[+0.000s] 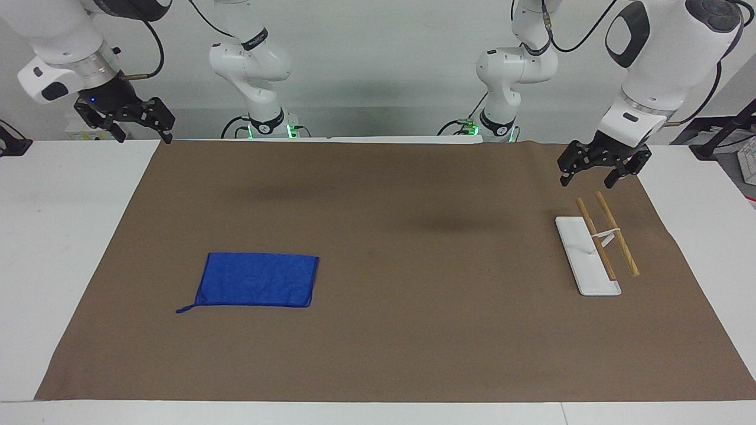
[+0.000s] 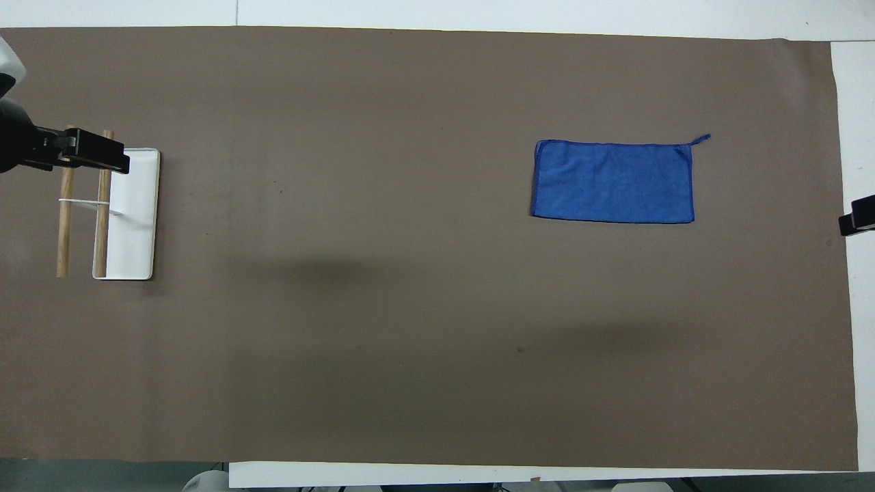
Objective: Right arm passes towel to left arm to hang
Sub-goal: 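Reach the right gripper down to the blue towel's near edge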
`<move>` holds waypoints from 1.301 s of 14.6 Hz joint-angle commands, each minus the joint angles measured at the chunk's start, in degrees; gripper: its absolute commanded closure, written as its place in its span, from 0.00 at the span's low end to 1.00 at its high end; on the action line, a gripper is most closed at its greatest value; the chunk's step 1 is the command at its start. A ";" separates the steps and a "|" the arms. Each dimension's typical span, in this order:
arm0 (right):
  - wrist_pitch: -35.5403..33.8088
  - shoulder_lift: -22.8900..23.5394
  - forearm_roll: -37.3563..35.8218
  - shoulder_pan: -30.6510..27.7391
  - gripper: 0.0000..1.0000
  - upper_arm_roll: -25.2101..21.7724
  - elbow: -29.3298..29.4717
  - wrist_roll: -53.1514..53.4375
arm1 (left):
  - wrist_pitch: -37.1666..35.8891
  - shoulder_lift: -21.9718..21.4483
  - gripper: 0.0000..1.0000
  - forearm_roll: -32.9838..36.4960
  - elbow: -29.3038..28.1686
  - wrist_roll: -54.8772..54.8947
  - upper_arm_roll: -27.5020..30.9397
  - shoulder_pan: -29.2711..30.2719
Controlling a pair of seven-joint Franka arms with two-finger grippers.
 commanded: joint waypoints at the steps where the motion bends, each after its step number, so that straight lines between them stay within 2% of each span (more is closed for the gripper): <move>1: -1.05 0.71 -0.56 -0.35 0.00 0.18 1.27 -0.38 | 1.11 -1.19 0.00 0.75 -1.58 0.43 -0.12 0.06; 7: -2.80 -0.35 -0.12 -0.79 0.00 0.10 0.56 -1.17 | 0.93 -1.19 0.00 0.75 -1.67 0.43 -0.03 0.06; 9: -0.88 0.26 -0.47 0.78 0.00 0.36 0.74 -0.83 | 0.93 -1.19 0.00 0.75 -1.67 0.43 -0.03 0.06; 12: 4.99 6.05 0.49 7.36 0.00 0.62 2.14 4.16 | 0.93 -1.27 0.00 0.75 -1.67 0.43 -0.03 0.06; 13: 9.45 8.76 1.28 10.17 0.00 0.71 2.32 6.97 | 1.02 -1.27 0.00 0.75 -1.67 0.43 -0.03 0.06; 17: 25.18 21.59 3.13 15.46 0.00 0.89 3.02 15.68 | 1.02 -1.27 0.00 0.75 -1.76 0.43 0.06 -0.03; 19: 31.10 25.47 3.31 16.43 0.00 0.89 2.85 18.15 | 1.02 -1.27 0.00 0.75 -1.85 0.43 0.06 -0.03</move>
